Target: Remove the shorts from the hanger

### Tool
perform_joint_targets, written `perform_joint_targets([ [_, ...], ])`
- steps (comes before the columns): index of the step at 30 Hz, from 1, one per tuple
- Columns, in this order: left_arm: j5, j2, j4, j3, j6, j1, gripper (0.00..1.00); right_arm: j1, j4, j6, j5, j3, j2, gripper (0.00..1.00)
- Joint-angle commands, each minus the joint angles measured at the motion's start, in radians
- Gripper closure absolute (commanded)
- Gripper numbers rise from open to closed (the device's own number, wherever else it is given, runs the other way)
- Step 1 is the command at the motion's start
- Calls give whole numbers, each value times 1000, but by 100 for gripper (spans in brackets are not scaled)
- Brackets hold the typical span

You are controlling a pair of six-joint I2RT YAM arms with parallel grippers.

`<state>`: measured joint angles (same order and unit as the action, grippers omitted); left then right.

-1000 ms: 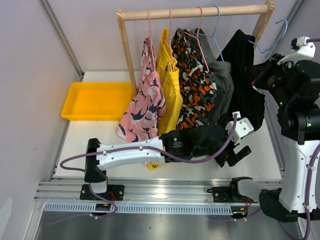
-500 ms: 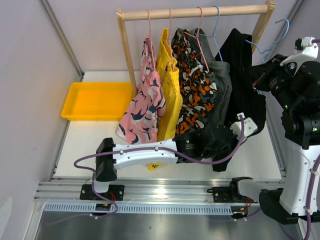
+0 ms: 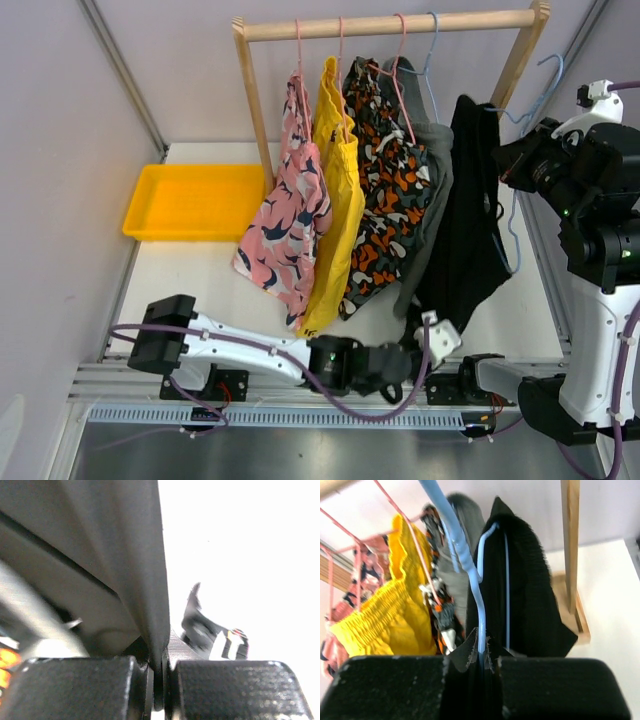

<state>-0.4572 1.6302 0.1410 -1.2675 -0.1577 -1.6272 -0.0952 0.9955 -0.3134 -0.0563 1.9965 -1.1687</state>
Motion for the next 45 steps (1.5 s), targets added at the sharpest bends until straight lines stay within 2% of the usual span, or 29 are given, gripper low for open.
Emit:
perform_joint_targets([
  [1,-44,2,0,118,-147,-114,100,2,-127,20,46,42,-9,100],
  [4,-63,2,8,146,-181,-154,100,3,-129,19,52,25,-8,100],
  [8,-104,-1,-15,96,-154,-154,100,5,-103,13,55,18,-2,100],
  [13,-98,2,-63,-21,-120,-66,100,5,-11,14,46,-19,44,100],
  [16,-95,26,-141,-163,-95,22,100,5,8,19,47,-47,83,100],
  [17,-87,66,-224,-240,-94,55,100,5,29,14,46,-27,78,100],
  [18,-65,92,-269,-338,-104,120,100,5,93,-2,38,35,70,100],
  [22,-6,221,-409,-611,-80,242,100,5,253,-78,-7,119,52,100],
  [24,-5,301,-489,-849,-57,286,100,3,302,-105,-14,88,76,100],
  [26,11,354,-561,-971,-63,317,100,3,315,-113,-13,13,127,100],
  [28,8,401,-621,-1019,-68,328,100,3,339,-136,12,-17,150,100],
  [32,-9,381,-635,-1004,-78,345,100,3,425,-154,-17,-100,197,100],
  [38,21,353,-688,-962,-101,359,100,3,405,-167,50,-235,288,100],
  [40,37,326,-687,-879,-109,333,100,5,368,-159,50,-240,281,100],
  [41,28,268,-641,-780,-92,279,100,5,323,-148,55,-235,273,100],
  [43,-73,202,-597,-582,-79,202,100,5,275,-124,74,-197,228,100],
  [45,-136,117,-607,-489,-124,106,100,5,200,-96,81,-153,187,100],
])
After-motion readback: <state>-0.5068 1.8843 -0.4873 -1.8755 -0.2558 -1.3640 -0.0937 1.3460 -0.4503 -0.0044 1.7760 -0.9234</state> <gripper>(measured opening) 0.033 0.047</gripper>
